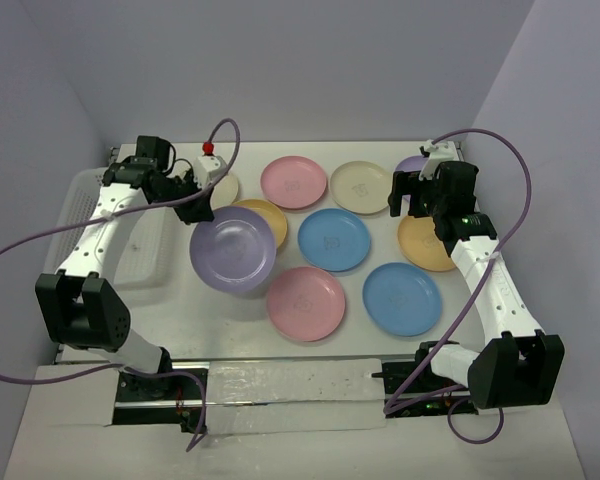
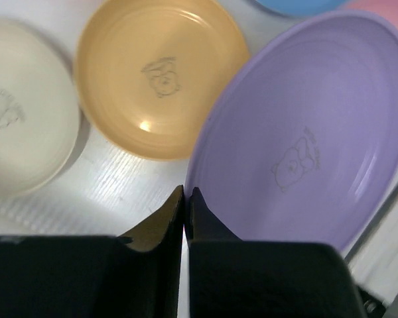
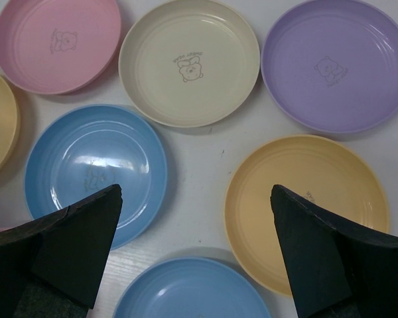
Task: Place the plates into the plastic bin on the countertop
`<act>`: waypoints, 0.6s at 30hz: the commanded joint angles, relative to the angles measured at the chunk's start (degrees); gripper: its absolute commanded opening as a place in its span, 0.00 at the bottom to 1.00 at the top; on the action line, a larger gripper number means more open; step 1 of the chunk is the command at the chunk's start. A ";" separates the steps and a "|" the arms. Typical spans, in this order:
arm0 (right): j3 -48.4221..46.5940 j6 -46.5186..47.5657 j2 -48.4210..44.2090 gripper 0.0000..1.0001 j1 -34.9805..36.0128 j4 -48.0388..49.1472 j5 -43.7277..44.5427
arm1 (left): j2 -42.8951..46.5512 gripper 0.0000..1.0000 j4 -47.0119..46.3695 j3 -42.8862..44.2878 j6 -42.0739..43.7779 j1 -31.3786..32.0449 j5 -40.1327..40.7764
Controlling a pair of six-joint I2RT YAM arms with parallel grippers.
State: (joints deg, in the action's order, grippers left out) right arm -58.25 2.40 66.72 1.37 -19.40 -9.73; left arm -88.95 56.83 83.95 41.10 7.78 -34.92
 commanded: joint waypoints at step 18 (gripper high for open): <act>-5.15 -0.72 1.32 1.00 0.48 0.62 1.68 | -0.09 0.00 -19.49 7.25 -30.05 -36.70 33.19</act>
State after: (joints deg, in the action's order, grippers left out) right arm -59.90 2.15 67.04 1.39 -19.75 -9.58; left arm -85.88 40.32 88.26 12.44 -25.44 -7.22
